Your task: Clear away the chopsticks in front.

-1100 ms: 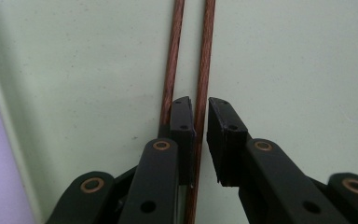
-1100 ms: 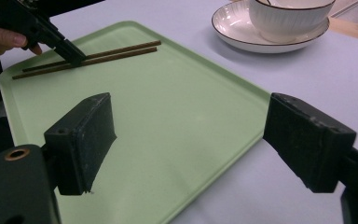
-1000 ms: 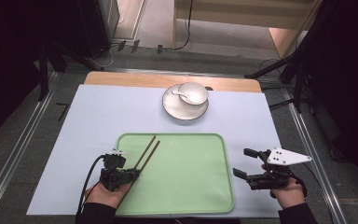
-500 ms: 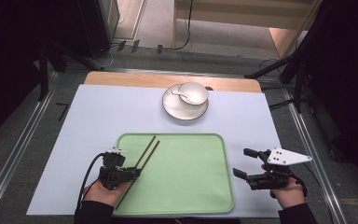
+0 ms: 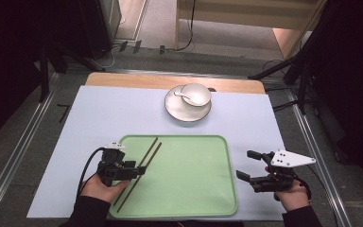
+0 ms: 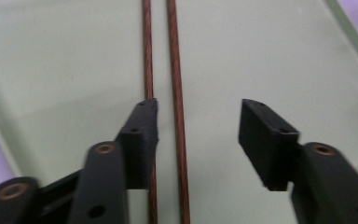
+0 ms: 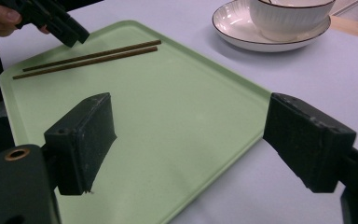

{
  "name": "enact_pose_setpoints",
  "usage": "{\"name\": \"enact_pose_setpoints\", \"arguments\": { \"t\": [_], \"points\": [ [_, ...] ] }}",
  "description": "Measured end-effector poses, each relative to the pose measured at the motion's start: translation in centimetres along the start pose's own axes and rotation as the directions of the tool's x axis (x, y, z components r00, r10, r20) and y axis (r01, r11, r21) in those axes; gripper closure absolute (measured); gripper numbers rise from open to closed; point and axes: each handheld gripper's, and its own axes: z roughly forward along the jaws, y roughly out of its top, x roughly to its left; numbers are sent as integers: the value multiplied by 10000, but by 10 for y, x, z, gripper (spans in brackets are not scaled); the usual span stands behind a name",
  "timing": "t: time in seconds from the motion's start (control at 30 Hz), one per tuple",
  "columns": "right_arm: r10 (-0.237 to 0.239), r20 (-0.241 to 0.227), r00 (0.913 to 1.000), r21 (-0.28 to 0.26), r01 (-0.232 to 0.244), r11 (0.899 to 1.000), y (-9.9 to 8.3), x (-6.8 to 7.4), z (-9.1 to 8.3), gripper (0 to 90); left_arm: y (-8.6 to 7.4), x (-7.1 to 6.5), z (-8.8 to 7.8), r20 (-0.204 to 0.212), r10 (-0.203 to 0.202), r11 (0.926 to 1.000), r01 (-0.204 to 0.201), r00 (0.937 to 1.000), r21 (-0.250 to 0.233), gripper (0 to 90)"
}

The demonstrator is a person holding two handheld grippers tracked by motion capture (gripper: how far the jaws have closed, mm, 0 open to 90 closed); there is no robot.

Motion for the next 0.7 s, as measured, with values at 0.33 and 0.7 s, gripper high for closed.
{"name": "enact_pose_setpoints", "arguments": {
  "t": [0.33,0.7],
  "points": [
    [21,33,10000,15,-21,10000,0,0,0,170,36,-7,27,19,934,9944,-934,9956,503,730],
    [58,52,10000,3,-58,10000,-1,-1,-1,171,45,-2,69,-81,1135,9887,-1121,9935,992,900]
  ]
}}
